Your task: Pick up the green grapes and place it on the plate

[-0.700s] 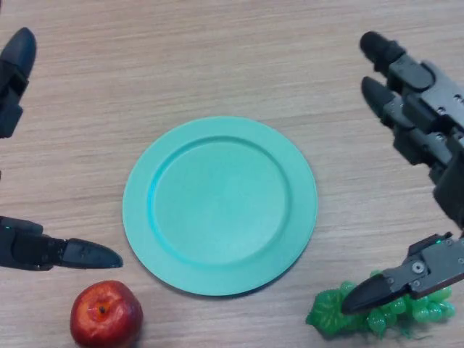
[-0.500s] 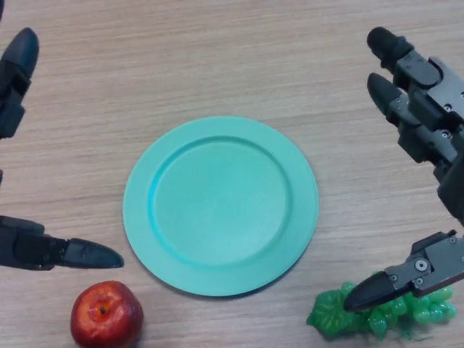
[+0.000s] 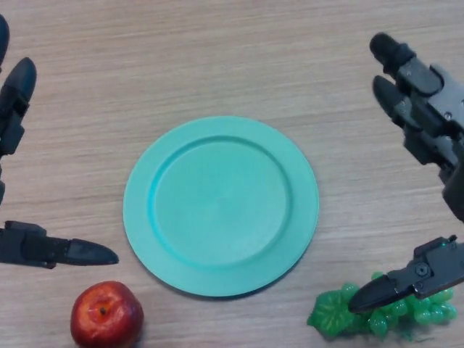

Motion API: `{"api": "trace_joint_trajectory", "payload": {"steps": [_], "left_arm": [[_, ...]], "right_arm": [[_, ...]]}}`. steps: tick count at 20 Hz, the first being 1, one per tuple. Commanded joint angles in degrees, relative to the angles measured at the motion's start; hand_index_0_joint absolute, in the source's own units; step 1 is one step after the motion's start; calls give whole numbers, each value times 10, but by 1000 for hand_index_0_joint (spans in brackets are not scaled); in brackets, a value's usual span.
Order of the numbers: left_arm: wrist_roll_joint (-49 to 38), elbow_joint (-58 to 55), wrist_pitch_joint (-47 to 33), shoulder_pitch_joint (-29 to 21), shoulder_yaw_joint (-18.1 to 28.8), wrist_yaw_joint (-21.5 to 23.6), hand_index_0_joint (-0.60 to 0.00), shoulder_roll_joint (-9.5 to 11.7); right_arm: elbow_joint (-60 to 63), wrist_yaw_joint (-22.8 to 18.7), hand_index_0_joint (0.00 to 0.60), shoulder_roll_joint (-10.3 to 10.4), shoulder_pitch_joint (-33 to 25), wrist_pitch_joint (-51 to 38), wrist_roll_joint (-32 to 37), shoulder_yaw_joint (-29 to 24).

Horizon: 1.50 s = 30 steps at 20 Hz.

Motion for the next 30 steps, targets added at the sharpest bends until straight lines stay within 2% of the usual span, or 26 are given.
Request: {"api": "trace_joint_trajectory", "payload": {"steps": [1,4,7,8,11,14,15,16,17,18,19,20,27,30], "left_arm": [[12,-14,-92,-15,26,1,0,19],[33,-8,-95,-17,15,6,0,19],[42,-5,-92,-20,12,3,0,21],[46,-2,-93,-24,11,5,0,23],[50,2,-96,-28,12,6,0,26],[55,5,-109,-27,14,11,0,25],[55,6,-109,-27,14,12,0,25],[56,7,-110,-27,13,12,0,25],[57,8,-111,-28,13,13,0,25],[58,11,-113,-30,14,15,0,27],[58,14,-116,-31,14,17,0,28],[60,17,-121,-30,14,19,0,27],[60,25,-130,-32,15,25,0,29],[54,31,-137,-31,22,24,0,30]], "right_arm": [[16,12,0,1,24,-125,-32,-13],[137,18,0,0,59,-273,-123,-26],[228,18,0,-4,78,-362,-195,-31],[278,7,0,-7,77,-407,-231,-32],[351,-27,0,-14,55,-458,-273,-30],[423,-67,0,-30,27,-501,-331,-27],[426,-68,49,-30,26,-502,-331,-27],[429,-70,202,-31,24,-502,-332,-27],[435,-75,300,-32,21,-505,-338,-26],[457,-99,450,-38,9,-520,-371,-23],[481,-122,550,-43,-4,-534,-403,-17],[500,-133,600,-45,-12,-540,-412,-9],[472,-99,600,-46,-26,-505,-405,-6],[394,-47,600,-49,-59,-466,-402,-15]]}}
